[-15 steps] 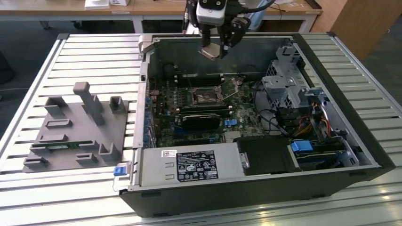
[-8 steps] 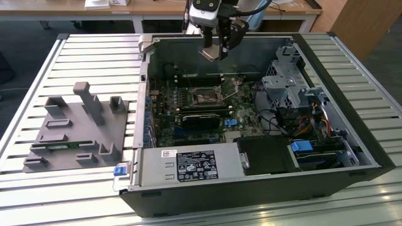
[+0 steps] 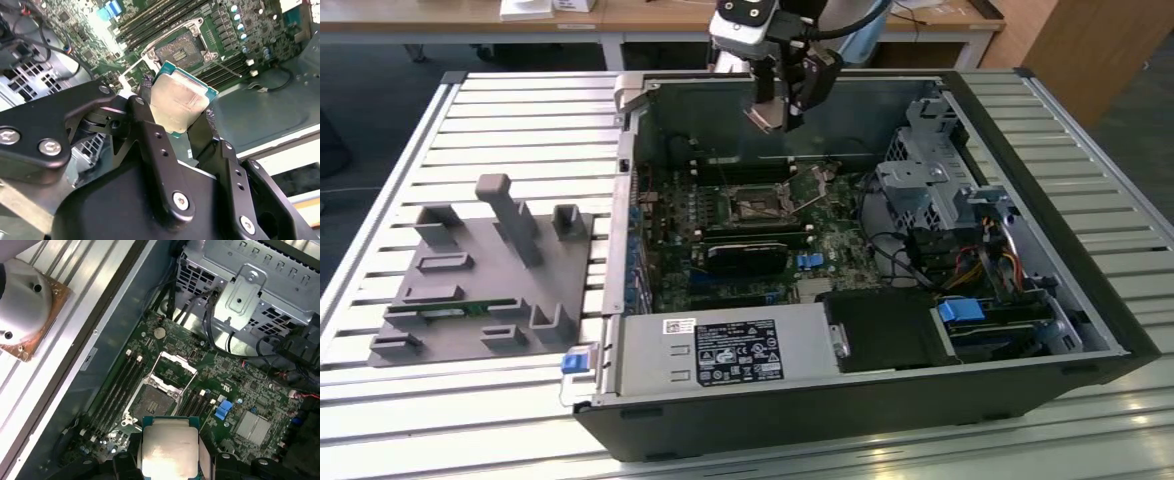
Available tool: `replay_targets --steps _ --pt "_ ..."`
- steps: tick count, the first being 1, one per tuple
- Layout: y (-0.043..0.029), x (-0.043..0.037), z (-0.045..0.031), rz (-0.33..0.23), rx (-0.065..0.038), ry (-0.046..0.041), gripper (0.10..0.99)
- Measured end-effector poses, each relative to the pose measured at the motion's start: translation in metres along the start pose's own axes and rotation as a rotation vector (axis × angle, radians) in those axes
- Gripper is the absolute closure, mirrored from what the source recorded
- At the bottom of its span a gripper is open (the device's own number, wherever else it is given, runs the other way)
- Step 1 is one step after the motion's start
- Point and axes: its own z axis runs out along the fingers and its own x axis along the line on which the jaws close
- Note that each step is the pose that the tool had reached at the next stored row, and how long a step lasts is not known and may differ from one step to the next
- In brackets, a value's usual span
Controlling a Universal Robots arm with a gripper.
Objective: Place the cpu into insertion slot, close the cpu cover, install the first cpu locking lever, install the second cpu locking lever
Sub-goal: 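Place the cpu into insertion slot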
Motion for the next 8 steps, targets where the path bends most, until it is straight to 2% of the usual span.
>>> replay_targets --steps 8 --pt "-0.0005 0.0001 0.0042 0.113 -0.002 -0.0099 0.549"
